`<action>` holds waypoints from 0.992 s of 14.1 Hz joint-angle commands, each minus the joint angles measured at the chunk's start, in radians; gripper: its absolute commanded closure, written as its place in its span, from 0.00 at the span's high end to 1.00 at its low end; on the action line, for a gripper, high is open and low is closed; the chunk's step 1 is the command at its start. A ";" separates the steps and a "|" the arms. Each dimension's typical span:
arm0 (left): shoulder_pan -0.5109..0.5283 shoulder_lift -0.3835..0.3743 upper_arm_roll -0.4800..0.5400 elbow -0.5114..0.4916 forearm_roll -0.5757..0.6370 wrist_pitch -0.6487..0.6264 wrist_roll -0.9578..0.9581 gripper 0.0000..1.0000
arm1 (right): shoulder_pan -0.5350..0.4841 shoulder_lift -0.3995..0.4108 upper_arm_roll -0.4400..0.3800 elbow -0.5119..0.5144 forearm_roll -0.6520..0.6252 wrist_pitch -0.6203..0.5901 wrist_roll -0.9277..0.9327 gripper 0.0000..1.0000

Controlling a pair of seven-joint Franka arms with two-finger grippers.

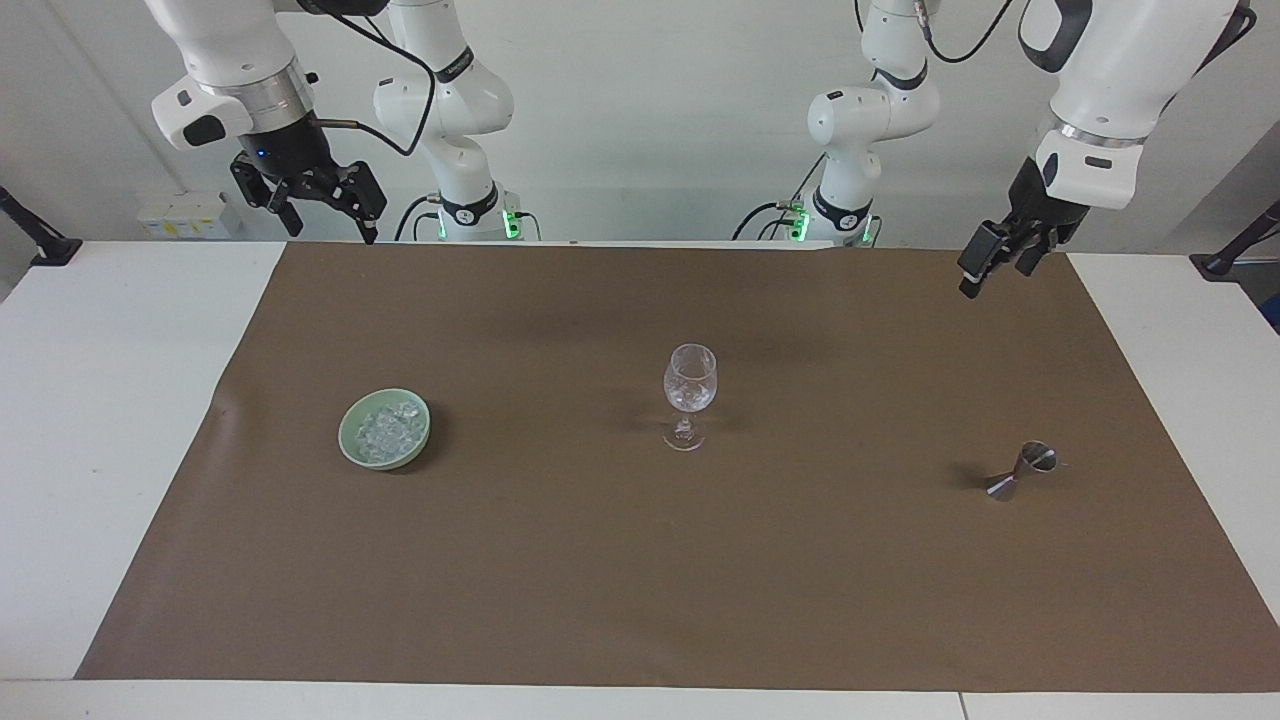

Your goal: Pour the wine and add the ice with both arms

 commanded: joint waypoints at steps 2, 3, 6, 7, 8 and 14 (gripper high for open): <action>-0.090 0.013 0.071 0.035 0.018 -0.060 0.048 1.00 | 0.003 -0.023 -0.006 -0.026 0.019 -0.002 -0.017 1.00; -0.133 0.014 0.120 0.041 0.013 -0.071 0.065 1.00 | 0.003 -0.023 -0.006 -0.024 0.019 -0.002 -0.017 1.00; -0.230 0.017 0.214 0.058 0.010 -0.082 0.080 1.00 | 0.003 -0.023 -0.006 -0.026 0.019 -0.002 -0.017 1.00; -0.242 0.019 0.228 0.060 0.010 -0.082 0.082 1.00 | 0.003 -0.023 -0.006 -0.026 0.019 -0.002 -0.017 1.00; -0.247 0.019 0.230 0.060 0.010 -0.082 0.082 1.00 | 0.003 -0.023 -0.006 -0.026 0.019 -0.002 -0.017 1.00; -0.207 0.037 0.211 0.060 0.009 -0.080 0.112 1.00 | 0.003 -0.023 -0.006 -0.026 0.019 -0.002 -0.017 1.00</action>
